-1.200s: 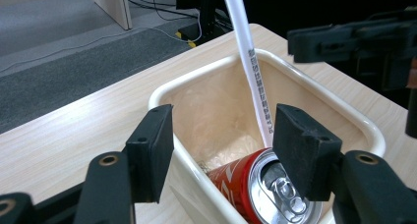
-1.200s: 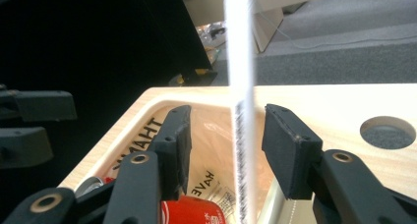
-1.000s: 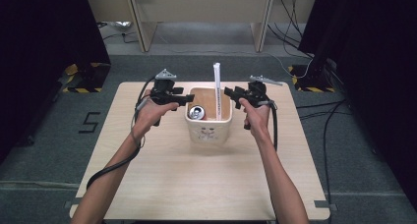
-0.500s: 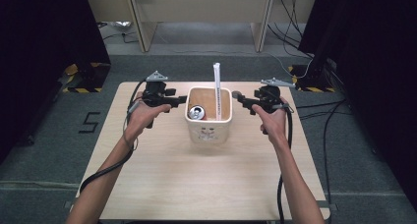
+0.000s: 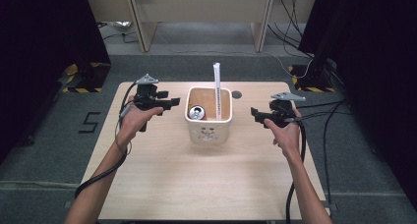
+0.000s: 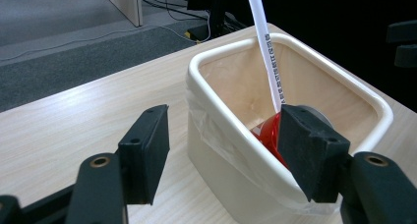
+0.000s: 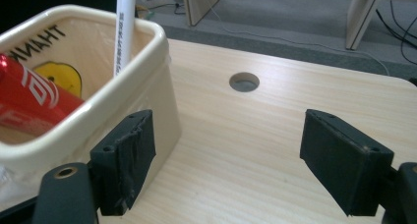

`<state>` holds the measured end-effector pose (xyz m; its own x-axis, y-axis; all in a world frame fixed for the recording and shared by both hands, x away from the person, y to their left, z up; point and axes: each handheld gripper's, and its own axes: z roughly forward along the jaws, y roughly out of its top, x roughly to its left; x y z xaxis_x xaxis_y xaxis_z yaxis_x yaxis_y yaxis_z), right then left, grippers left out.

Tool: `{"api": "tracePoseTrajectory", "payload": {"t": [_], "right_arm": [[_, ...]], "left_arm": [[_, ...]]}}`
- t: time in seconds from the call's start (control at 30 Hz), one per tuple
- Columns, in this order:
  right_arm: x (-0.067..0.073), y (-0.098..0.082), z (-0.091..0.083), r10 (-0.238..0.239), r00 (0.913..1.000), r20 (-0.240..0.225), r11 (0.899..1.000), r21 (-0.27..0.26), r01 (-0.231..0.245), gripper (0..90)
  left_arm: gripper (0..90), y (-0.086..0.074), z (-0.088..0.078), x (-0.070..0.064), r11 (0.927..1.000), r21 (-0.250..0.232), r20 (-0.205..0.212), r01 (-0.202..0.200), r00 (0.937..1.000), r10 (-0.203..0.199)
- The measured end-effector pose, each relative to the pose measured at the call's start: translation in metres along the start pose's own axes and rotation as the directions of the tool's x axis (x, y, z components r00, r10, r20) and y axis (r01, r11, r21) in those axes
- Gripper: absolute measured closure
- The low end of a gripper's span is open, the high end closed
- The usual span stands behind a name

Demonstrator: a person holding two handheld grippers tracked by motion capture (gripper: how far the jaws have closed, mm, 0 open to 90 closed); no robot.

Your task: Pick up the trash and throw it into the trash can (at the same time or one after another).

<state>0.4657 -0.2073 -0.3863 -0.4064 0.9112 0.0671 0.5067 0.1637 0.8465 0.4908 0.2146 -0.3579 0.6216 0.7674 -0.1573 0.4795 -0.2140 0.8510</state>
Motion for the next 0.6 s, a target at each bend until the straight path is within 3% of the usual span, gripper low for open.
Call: {"api": "tracePoseTrajectory", "payload": {"t": [0.6], "right_arm": [[-0.005,-0.051,-0.016,-0.021,0.9991,0.036,0.998,0.054,0.019,19.1]], "left_arm": [[18.1,-0.043,-0.015,0.011,0.9988,-0.006,-0.045,0.049,0.9978,-0.049]]}}
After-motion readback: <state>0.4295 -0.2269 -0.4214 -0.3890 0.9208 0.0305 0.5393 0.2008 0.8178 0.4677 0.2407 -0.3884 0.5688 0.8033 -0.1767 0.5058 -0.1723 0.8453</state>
